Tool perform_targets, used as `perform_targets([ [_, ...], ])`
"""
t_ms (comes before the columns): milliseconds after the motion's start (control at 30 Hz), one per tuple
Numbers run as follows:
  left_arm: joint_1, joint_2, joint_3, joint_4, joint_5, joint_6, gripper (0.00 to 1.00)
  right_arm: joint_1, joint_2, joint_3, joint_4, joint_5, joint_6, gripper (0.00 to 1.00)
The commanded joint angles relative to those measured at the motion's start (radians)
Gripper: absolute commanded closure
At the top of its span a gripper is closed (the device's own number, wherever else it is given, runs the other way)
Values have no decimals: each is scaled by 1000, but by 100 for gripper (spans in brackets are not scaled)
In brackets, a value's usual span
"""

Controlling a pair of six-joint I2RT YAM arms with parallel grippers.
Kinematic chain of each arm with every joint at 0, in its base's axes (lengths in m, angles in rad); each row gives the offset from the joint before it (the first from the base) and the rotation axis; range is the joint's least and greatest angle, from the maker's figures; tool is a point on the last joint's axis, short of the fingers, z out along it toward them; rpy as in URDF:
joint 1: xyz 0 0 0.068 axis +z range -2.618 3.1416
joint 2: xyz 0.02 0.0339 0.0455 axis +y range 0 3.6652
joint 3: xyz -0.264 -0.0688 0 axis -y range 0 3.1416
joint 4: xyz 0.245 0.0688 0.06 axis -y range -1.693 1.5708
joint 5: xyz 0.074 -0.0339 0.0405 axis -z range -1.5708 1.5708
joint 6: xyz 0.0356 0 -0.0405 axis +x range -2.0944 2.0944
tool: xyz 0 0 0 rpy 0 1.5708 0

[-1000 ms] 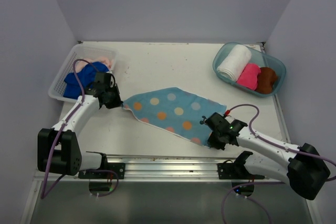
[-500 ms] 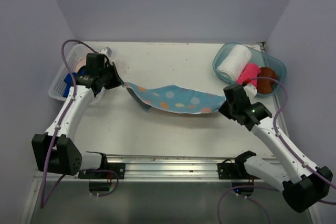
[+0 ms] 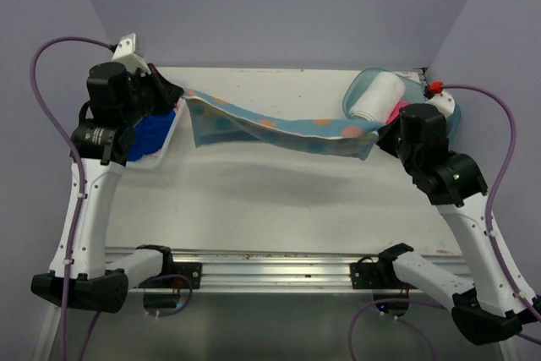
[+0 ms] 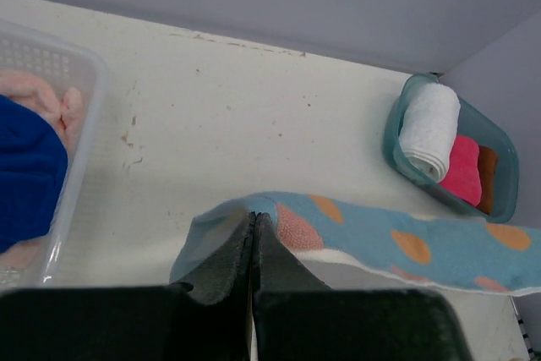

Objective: Roll the towels
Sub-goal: Flatten the towel

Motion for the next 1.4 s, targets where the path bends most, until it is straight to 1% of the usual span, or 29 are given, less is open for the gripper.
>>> perform_targets([
  [0,12,-57,72,-52,-2,37,100,-6,-39,71,-62,63,-53,100],
  [133,12,-114,119,-105,-54,56,100,-4,-99,129,-115,104,-64,100],
  [267,12,-191,113,-140,-65,60,100,-4,-148,171,-157,107,-73,100],
  [467,12,-293,40,-183,-36,42,100,-6,-217,186,-228,55,-55,100],
  [600,3,-384,-29,-211,-28,16,100,-4,-263,191,-329,17,-21,100],
  [667,4,-425,-46,-218,-23,13,100,-4,-274,179,-352,-8,-9,100],
  [733,4,-435,-101,-220,-22,11,100,-4,-279,125,-371,-17,-3,100],
  [800,4,-430,-164,-208,15,2,100,-4,-285,81,-359,-22,-1,100],
  [833,4,-423,-234,-192,36,-19,100,-4,-291,39,-348,-31,1,100],
  [867,4,-409,-276,-173,109,-32,100,-4,-289,24,-339,-34,4,100],
  [900,3,-406,-378,-101,154,-50,100,-4,-288,7,-328,-34,5,100],
  [967,3,-392,-486,-4,246,-130,100,-6,-280,-2,-317,-34,10,100],
  [1000,-12,-383,-573,94,288,-154,100,-4,-279,-10,-306,-34,10,100],
  [1033,-37,-351,-597,122,253,-199,100,-4,-272,-12,-305,-32,10,100],
  [1067,-81,-326,-608,147,122,-214,100,-4,-272,-13,-302,-32,10,100],
  [1100,-221,-291,-600,180,51,-228,100,-6,-269,-16,-302,-31,10,100],
  [1133,-299,-192,-583,194,-7,-246,100,-4,-266,-19,-300,-28,10,100],
  [1167,-444,-129,-556,206,-75,-245,100,-4,-266,-21,-299,-28,14,100],
  [1200,-510,-58,-487,226,-101,-245,100,-4,-266,-30,-296,-23,19,100],
  [1233,-563,84,-444,227,-127,-233,100,-4,-266,-33,-294,-23,24,100],
  [1267,-647,154,-395,222,-159,-222,100,-6,-266,-39,-294,-23,36,100],
  [1300,-681,220,-291,216,-169,-211,100,-4,-266,-42,-294,-23,37,100],
  [1333,-710,339,-243,219,-178,-185,99,-4,-266,-45,-297,-20,39,100],
  [1367,-761,396,-192,217,-193,-176,95,-6,-266,-48,-302,-19,45,100],
])
